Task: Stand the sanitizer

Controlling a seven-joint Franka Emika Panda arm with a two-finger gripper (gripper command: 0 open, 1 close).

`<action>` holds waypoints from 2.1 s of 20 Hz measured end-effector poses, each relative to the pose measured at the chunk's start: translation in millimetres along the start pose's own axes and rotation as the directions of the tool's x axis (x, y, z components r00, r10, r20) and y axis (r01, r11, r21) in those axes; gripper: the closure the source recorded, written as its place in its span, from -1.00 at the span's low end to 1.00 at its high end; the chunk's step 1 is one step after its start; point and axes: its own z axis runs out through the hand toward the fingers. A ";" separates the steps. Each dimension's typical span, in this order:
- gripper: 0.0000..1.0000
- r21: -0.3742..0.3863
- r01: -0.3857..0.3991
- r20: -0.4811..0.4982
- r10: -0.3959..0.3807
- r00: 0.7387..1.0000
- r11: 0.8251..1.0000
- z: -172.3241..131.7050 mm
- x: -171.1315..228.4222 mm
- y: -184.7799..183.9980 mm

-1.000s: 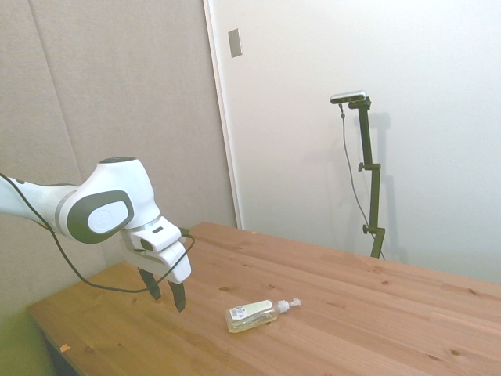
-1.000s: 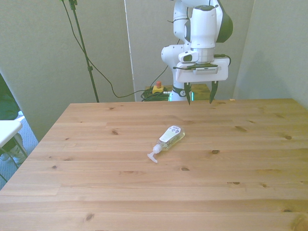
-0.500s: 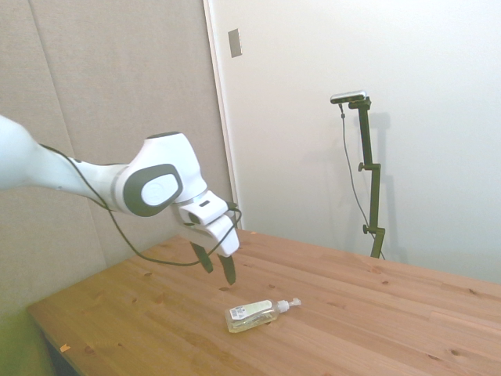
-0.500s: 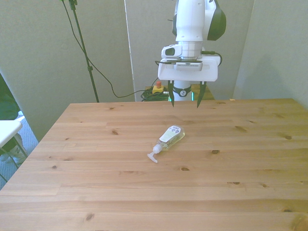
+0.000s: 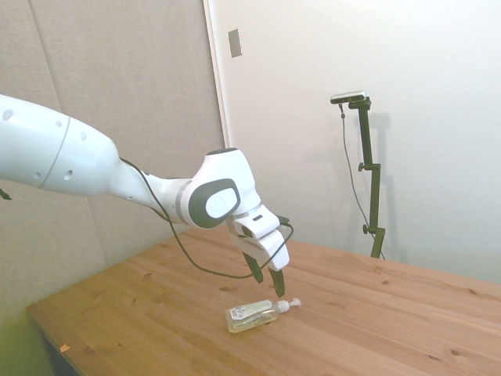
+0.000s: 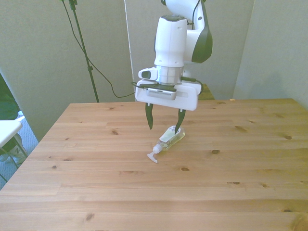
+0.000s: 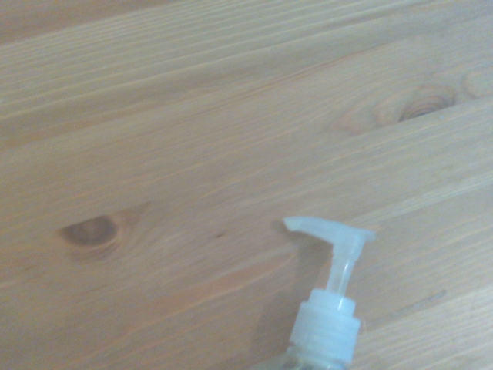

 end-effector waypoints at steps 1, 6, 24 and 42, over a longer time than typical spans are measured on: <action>-1.00 -0.001 -0.012 -0.003 0.012 1.000 1.000 7.9 4.1 -2.3; -1.00 -0.030 -0.038 -0.006 0.038 0.999 0.999 42.3 16.5 -8.0; 1.00 -0.042 -0.081 0.016 0.082 0.997 0.996 68.0 25.1 -3.3; 1.00 -0.030 -0.096 0.039 0.097 0.995 0.995 69.0 26.3 -3.1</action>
